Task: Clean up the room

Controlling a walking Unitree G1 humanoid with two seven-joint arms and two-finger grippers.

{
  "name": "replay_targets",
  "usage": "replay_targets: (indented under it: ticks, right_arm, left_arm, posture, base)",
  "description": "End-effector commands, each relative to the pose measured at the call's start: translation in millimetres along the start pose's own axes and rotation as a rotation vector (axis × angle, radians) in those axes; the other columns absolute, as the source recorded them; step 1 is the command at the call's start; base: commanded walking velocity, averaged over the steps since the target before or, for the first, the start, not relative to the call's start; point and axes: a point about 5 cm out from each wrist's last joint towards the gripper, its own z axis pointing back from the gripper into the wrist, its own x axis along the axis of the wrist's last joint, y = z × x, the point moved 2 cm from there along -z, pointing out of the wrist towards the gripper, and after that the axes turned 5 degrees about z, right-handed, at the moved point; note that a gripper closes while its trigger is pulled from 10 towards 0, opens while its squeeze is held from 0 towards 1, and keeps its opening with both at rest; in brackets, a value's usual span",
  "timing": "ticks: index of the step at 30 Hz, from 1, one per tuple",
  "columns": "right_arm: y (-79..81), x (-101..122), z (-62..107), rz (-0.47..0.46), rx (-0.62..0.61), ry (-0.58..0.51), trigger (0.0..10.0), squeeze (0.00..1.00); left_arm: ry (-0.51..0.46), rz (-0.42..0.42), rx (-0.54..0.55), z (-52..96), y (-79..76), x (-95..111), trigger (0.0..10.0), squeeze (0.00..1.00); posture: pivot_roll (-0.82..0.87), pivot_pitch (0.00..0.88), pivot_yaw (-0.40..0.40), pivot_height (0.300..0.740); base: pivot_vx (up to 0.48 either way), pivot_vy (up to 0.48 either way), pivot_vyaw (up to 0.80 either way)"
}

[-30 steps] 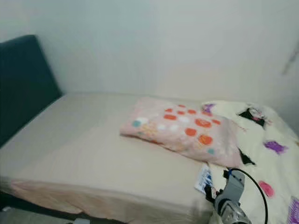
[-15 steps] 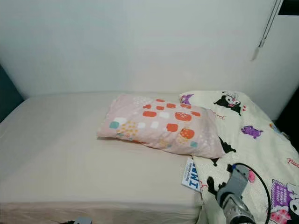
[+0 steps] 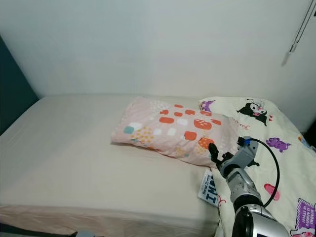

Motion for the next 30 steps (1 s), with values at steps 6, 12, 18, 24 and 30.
replay_targets:
  ticks: [6,12,18,24,30]
  right_arm:
    - [-7.8,23.8,-0.2,-0.089,-0.012,-0.09,10.0,0.0]
    - [-17.0,41.3,2.4,-0.124,-0.022,-0.147,10.0,0.0]
    - [-16.0,40.8,2.0,-0.121,-0.016,-0.143,10.0,0.0]
    - [-12.4,33.7,1.4,-0.112,0.0,-0.122,10.0,0.0]
    - [-15.4,37.1,3.2,-0.12,0.01,-0.137,10.0,0.0]
  left_arm:
    - [0.008,-0.019,0.026,1.3,10.1,-3.7,10.0,0.0]
    - [-0.08,0.02,0.076,0.9,21.6,20.0,10.0,0.0]
    - [-0.167,0.067,0.113,1.9,31.0,44.9,10.0,0.0]
    - [-0.307,0.119,0.156,6.9,44.3,86.3,10.0,0.0]
    - [-0.504,0.161,0.208,22.6,65.5,144.1,10.0,0.0]
  posture:
    - [-0.09,0.0,0.016,0.675]
    - [-0.09,0.0,0.014,0.65]
    - [-0.08,0.0,0.008,0.63]
    - [-0.08,0.0,0.002,0.615]
    - [-0.07,0.0,0.015,0.595]
  base:
    - [0.0,0.0,0.0]
    - [0.0,0.0,0.0]
    - [0.0,0.0,0.0]
    - [0.0,0.0,0.0]
    - [0.0,0.0,0.0]
